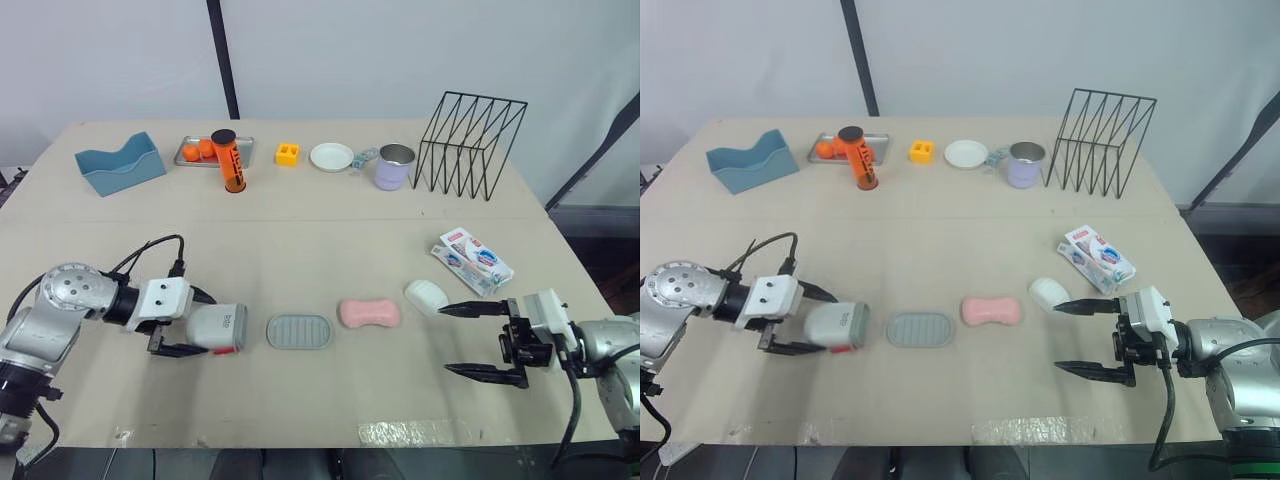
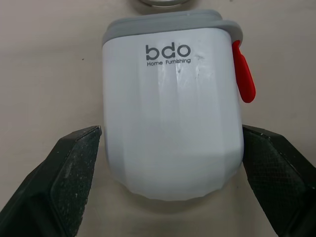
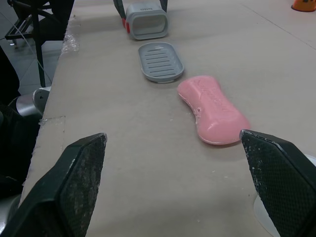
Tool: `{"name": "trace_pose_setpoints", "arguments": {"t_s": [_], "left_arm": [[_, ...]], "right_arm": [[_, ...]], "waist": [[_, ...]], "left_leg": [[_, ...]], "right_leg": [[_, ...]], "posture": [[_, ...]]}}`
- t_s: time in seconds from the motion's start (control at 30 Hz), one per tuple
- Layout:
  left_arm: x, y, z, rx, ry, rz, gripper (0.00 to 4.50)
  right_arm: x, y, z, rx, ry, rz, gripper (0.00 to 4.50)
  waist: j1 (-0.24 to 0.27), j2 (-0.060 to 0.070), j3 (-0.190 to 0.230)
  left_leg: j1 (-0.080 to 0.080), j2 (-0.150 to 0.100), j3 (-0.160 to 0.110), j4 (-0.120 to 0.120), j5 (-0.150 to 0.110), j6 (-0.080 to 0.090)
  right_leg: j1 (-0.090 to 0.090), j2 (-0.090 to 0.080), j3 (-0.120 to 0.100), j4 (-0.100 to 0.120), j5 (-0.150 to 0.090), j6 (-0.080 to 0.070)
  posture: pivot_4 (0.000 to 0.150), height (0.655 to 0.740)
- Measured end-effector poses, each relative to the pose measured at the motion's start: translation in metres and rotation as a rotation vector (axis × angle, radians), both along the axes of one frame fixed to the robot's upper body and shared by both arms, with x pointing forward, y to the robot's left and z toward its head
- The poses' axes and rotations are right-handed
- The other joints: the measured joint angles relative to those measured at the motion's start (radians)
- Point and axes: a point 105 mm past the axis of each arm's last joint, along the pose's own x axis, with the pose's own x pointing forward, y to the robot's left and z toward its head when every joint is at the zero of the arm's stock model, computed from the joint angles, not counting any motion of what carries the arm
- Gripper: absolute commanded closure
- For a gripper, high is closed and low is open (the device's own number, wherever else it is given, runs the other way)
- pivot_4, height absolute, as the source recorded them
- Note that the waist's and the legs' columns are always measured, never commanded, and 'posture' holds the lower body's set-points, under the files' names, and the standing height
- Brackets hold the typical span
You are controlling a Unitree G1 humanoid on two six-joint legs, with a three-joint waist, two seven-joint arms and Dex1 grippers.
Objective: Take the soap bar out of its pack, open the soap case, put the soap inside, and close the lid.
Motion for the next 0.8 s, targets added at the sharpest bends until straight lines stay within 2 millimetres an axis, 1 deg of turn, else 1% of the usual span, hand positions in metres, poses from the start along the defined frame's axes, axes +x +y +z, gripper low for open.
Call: {"name": "trace_pose_setpoints", "arguments": {"t_s": [0.2, 0.37, 0.53, 0.6, 0.63, 0.73, 0.8], "left_arm": [[-0.002, 0.001, 0.000, 0.000, 0.010, -0.021, 0.01], [-0.006, 0.005, 0.012, -0.013, 0.006, -0.040, 0.01], [-0.011, -0.002, 0.028, -0.096, -0.013, -0.072, 0.01], [-0.011, -0.016, 0.042, -0.200, -0.044, -0.077, 0.01], [-0.011, -0.018, 0.044, -0.209, -0.045, -0.078, 0.01], [-0.016, -0.036, 0.053, -0.311, -0.044, -0.087, 0.01], [-0.027, -0.053, 0.053, -0.398, -0.018, -0.100, 0.01]], "right_arm": [[0.000, 0.000, 0.000, -0.001, 0.000, 0.000, 0.00], [0.000, 0.000, 0.000, -0.004, 0.000, 0.001, 0.00], [0.003, 0.000, 0.005, -0.008, -0.014, 0.003, 0.00], [0.007, 0.001, 0.010, -0.015, -0.017, -0.003, 0.00], [0.008, 0.001, 0.011, -0.015, -0.018, -0.003, 0.00], [0.012, 0.007, 0.015, -0.025, -0.019, -0.013, 0.00], [0.016, 0.017, 0.019, -0.034, -0.015, -0.019, 0.00]], "waist": [[0.000, 0.000, 0.000], [0.000, 0.000, 0.000], [0.000, 0.000, 0.000], [0.000, 0.000, 0.000], [0.000, 0.000, 0.000], [0.000, 0.000, 0.000], [-0.002, 0.000, 0.000]], "left_leg": [[0.000, 0.000, 0.000, 0.000, 0.000, 0.000], [0.000, 0.000, 0.000, 0.000, 0.000, 0.000], [0.000, 0.000, 0.000, 0.000, 0.000, 0.000], [0.000, 0.000, 0.000, 0.000, 0.000, 0.000], [0.000, 0.000, 0.000, 0.000, 0.000, 0.000], [0.000, 0.000, 0.000, 0.000, 0.000, 0.000], [0.000, 0.001, 0.001, 0.000, 0.000, 0.000]], "right_leg": [[0.000, 0.000, 0.000, 0.000, 0.000, 0.000], [0.000, 0.000, 0.000, 0.000, 0.000, 0.000], [0.000, 0.000, 0.000, 0.000, 0.000, 0.000], [0.000, 0.000, 0.000, 0.000, 0.000, 0.000], [0.000, 0.000, 0.000, 0.000, 0.000, 0.000], [0.000, 0.000, 0.000, 0.000, 0.000, 0.000], [0.000, 0.000, 0.001, 0.000, 0.000, 0.000]], "posture": [[0.150, 0.7400], [0.150, 0.7400], [0.150, 0.7400], [0.150, 0.7400], [0.150, 0.7400], [0.150, 0.7400], [0.150, 0.7400]]}}
